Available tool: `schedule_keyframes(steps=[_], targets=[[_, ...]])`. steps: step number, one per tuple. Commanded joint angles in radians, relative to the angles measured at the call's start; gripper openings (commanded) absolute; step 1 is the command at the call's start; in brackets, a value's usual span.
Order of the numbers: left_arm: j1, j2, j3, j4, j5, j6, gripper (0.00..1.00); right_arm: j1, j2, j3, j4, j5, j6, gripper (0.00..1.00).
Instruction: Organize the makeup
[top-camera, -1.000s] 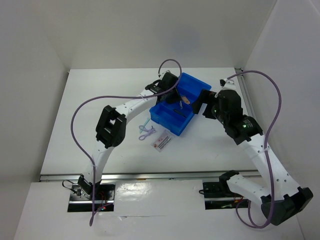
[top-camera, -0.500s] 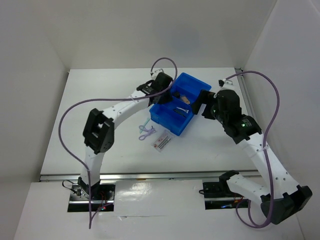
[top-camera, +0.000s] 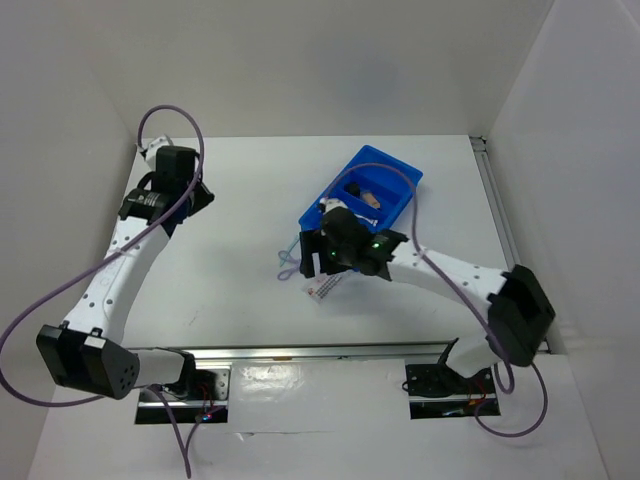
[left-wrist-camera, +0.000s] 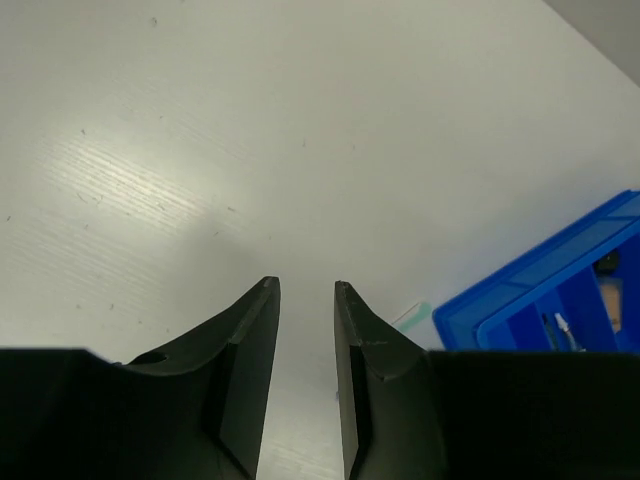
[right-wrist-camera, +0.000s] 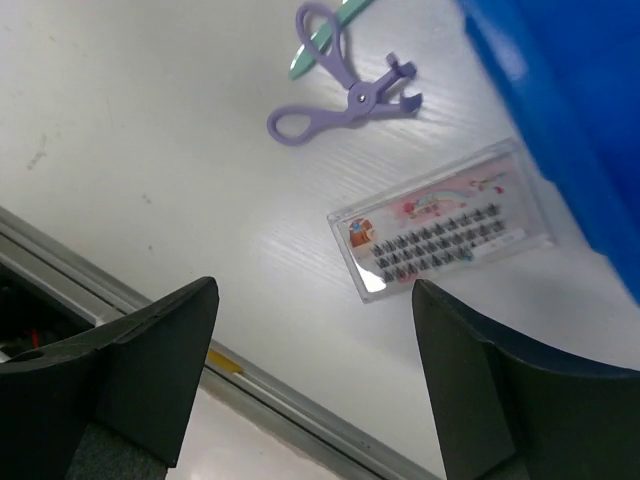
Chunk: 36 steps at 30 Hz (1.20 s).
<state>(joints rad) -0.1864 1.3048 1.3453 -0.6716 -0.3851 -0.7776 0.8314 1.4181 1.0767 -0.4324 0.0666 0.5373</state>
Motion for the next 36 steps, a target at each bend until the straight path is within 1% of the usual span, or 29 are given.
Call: schedule_keyframes(steps=[1,2,4,11,14,16,17,18,19,20,21,28,33,36], targets=[[0.008,-0.05,-0.015,-0.025,0.066,0.052,0.42,0.035,0.102,0.063,0.113,0.032,0.035,0.84],[0.018,-0.05,-0.015,-0.025,0.066,0.061,0.42,0.035,0.149,0.077,0.141,0.042,0.049,0.82],[0.018,-0.05,-0.015,-0.035,0.075,0.061,0.42,0.035,0.185,0.089,0.191,0.076,0.049,0.77],[0.018,-0.03,-0.028,-0.025,0.129,0.061,0.42,0.035,0.367,0.176,0.23,0.117,0.036,0.76],[0.018,-0.019,-0.038,-0.025,0.129,0.061,0.42,0.035,0.415,0.19,0.23,0.139,0.036,0.72],[0.018,-0.019,-0.051,-0.005,0.129,0.061,0.42,0.035,0.433,0.2,0.23,0.166,0.047,0.72],[0.018,-0.019,-0.061,-0.005,0.138,0.061,0.42,0.035,0.433,0.2,0.239,0.176,0.065,0.7],[0.018,-0.019,-0.061,-0.005,0.138,0.061,0.42,0.035,0.446,0.209,0.239,0.206,0.066,0.69],[0.018,-0.019,-0.061,-0.005,0.138,0.061,0.42,0.035,0.446,0.209,0.239,0.219,0.066,0.65],[0.018,-0.019,-0.061,-0.005,0.138,0.061,0.42,0.035,0.446,0.209,0.239,0.229,0.066,0.55],[0.018,-0.019,-0.061,-0.005,0.138,0.061,0.42,0.035,0.456,0.209,0.239,0.242,0.066,0.54],[0.018,-0.001,-0.061,-0.005,0.147,0.07,0.41,0.035,0.507,0.252,0.186,0.295,0.075,0.52],[0.018,0.008,-0.061,-0.005,0.147,0.07,0.41,0.035,0.516,0.252,0.195,0.295,0.075,0.52],[0.018,0.017,-0.061,-0.005,0.147,0.07,0.39,0.035,0.527,0.252,0.195,0.295,0.084,0.49]])
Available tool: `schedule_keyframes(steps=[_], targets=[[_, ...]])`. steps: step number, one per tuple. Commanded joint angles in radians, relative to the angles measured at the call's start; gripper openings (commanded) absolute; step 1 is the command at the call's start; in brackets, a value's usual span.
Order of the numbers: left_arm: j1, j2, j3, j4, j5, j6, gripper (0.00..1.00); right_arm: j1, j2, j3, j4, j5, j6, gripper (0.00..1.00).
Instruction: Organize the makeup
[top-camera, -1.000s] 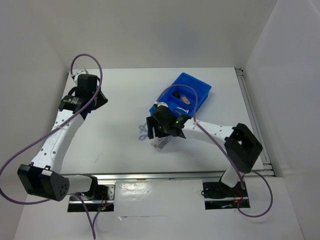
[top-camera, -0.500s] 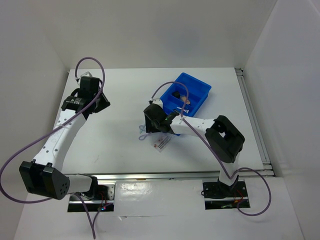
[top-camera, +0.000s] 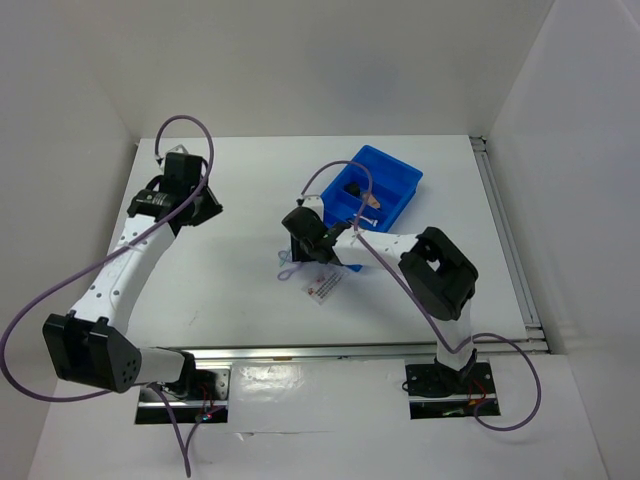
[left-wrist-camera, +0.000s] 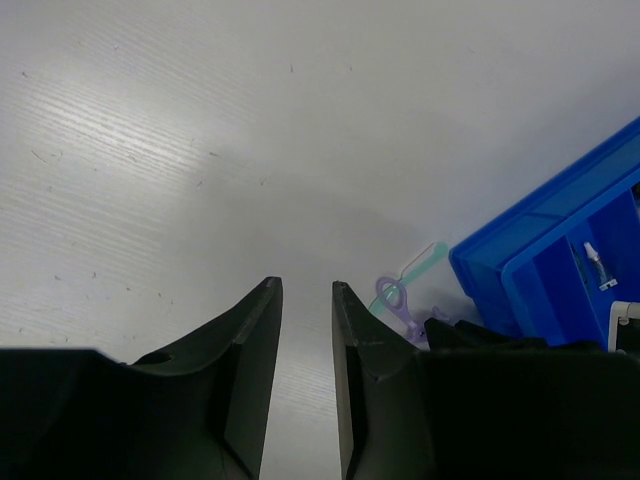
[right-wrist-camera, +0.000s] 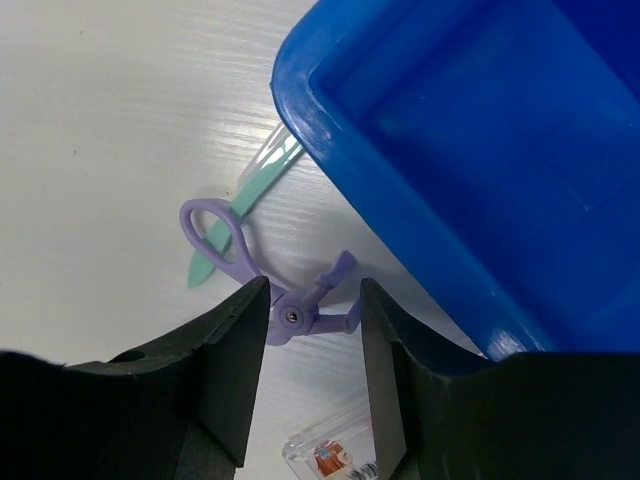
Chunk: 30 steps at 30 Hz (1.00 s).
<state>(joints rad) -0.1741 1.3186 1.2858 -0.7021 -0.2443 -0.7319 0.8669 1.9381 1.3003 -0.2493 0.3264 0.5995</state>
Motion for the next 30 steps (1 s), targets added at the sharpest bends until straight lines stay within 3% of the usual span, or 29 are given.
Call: schedule_keyframes(steps=[1,5,14,18,21,22,23,30], targets=[[0.005,0.004,-0.002,0.026,0.007,0.025,0.39,0.0,0.016,0.037,0.002,0.045,0.022,0.47],[0.005,0.004,-0.002,0.026,0.016,0.025,0.39,0.0,0.016,0.037,0.002,0.045,0.022,0.4],[-0.004,0.004,-0.011,0.035,0.016,0.025,0.39,0.018,0.058,0.096,-0.018,0.036,-0.009,0.39],[-0.004,0.004,-0.011,0.035,0.016,0.025,0.38,0.018,0.07,0.105,-0.027,0.054,-0.009,0.21],[-0.004,0.004,-0.011,0.035,0.016,0.025,0.38,0.027,0.047,0.105,-0.027,0.054,-0.009,0.14],[-0.004,0.004,-0.011,0.035,0.016,0.025,0.38,0.027,0.032,0.105,-0.042,0.054,-0.009,0.03],[-0.004,0.004,-0.002,0.035,0.007,0.034,0.38,0.027,0.022,0.122,-0.053,0.034,-0.023,0.0],[0.016,-0.007,0.069,0.004,-0.003,0.045,0.38,0.07,-0.161,0.171,-0.053,-0.024,-0.125,0.0]])
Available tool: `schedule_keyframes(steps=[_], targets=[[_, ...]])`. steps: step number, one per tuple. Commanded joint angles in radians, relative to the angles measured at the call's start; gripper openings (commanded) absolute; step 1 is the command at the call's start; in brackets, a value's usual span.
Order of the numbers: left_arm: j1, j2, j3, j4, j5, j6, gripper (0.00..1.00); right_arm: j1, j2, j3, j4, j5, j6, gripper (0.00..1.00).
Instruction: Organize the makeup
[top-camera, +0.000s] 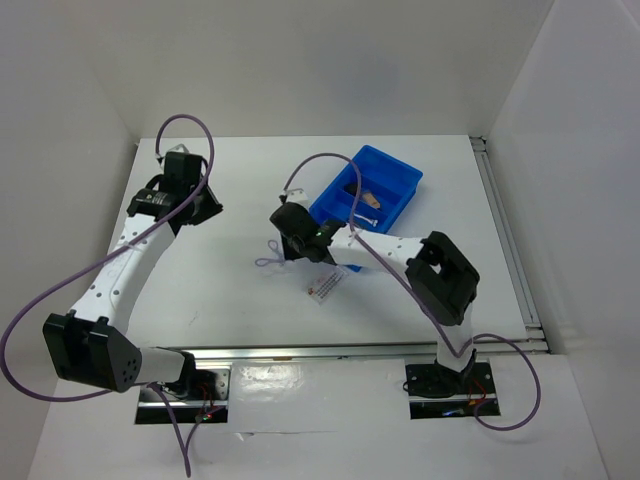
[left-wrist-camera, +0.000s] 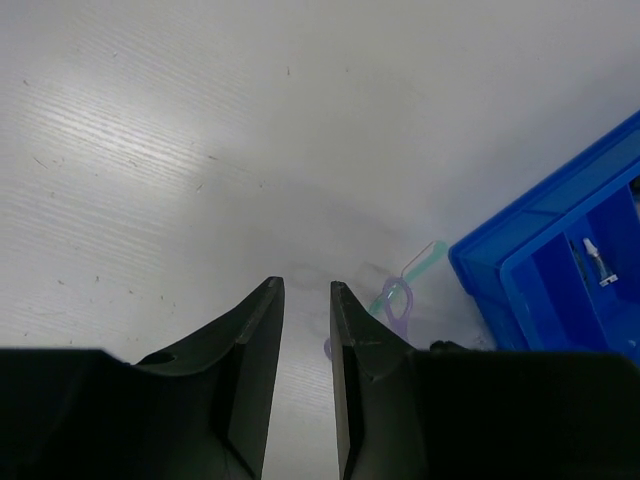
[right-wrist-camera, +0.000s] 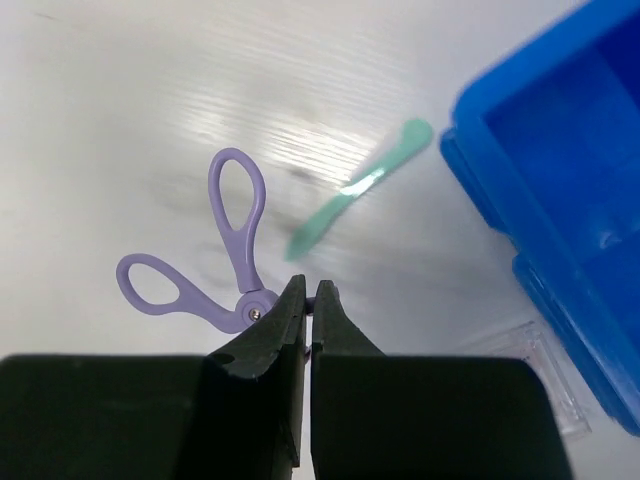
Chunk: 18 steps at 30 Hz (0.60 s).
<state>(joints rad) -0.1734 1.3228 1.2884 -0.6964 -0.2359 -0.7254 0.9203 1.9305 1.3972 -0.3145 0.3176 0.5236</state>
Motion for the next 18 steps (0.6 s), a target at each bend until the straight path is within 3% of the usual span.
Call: schedule_keyframes(steps=[1,5,8,14,18], targets=[[0.015,-0.02,0.075,-0.002,-0.011,0.038,0.38,0.017,-0.171,0.085,0.012,-0.015,-0.065,0.0],[0.038,-0.039,0.123,-0.02,-0.02,0.056,0.39,-0.02,-0.225,0.138,0.012,-0.015,-0.115,0.0],[0.048,-0.05,0.143,-0.02,-0.02,0.057,0.41,-0.124,-0.237,0.172,0.023,-0.015,-0.172,0.0],[0.067,-0.06,0.132,-0.011,0.03,0.057,0.41,-0.449,-0.185,0.195,0.046,-0.026,-0.217,0.0],[0.068,-0.04,0.114,0.009,0.052,0.057,0.41,-0.549,-0.104,0.235,0.057,-0.022,-0.244,0.0]])
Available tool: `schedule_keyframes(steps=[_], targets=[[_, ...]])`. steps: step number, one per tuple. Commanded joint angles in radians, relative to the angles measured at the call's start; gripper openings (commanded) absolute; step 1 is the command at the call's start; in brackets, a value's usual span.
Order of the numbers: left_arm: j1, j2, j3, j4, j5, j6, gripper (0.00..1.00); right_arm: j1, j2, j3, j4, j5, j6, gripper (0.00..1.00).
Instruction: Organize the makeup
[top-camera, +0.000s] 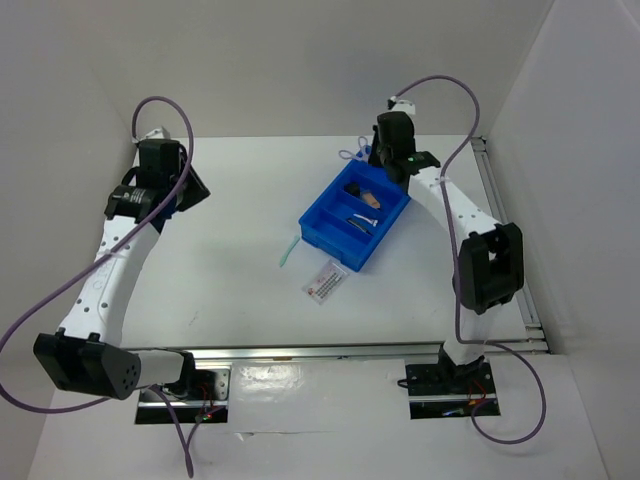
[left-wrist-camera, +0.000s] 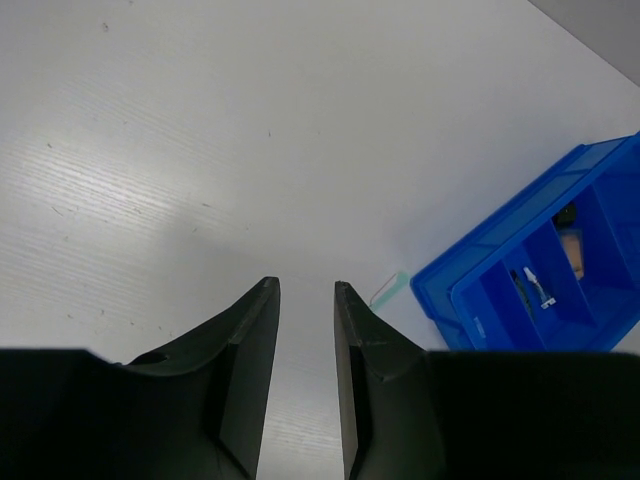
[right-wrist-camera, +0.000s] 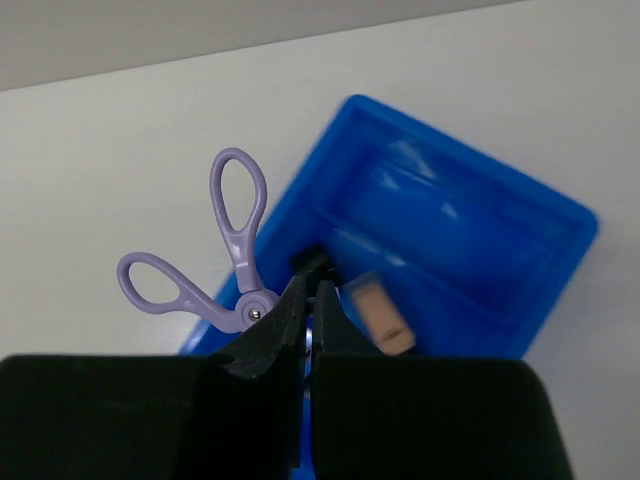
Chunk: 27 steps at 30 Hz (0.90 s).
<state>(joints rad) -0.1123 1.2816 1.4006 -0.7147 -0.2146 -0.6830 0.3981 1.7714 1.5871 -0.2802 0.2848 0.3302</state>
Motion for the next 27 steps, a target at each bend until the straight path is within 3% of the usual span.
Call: schedule_keyframes(steps=[1,7,20,22,23,26,27], targets=[[0.006,0.015,0.001,0.027,0.064,0.035,0.42,-0.053,0.075,0.06,0.022,0.026,-0.071,0.0],[0.006,0.09,0.037,-0.02,0.073,0.066,0.42,-0.11,0.223,0.108,0.07,0.117,-0.135,0.0],[0.016,0.122,-0.044,0.018,0.142,0.089,0.41,-0.188,0.342,0.135,0.096,0.088,-0.111,0.0],[0.007,0.133,-0.08,0.047,0.178,0.1,0.43,-0.188,0.368,0.158,0.073,0.088,-0.111,0.12],[-0.013,0.159,-0.092,0.047,0.188,0.114,0.45,-0.188,0.369,0.168,0.061,0.097,-0.097,0.28],[-0.05,0.199,-0.092,0.028,0.186,0.123,0.48,-0.188,0.353,0.178,0.045,0.088,-0.073,0.56],[-0.065,0.208,-0.101,0.027,0.166,0.123,0.6,-0.188,0.338,0.163,0.045,0.088,-0.063,0.63]])
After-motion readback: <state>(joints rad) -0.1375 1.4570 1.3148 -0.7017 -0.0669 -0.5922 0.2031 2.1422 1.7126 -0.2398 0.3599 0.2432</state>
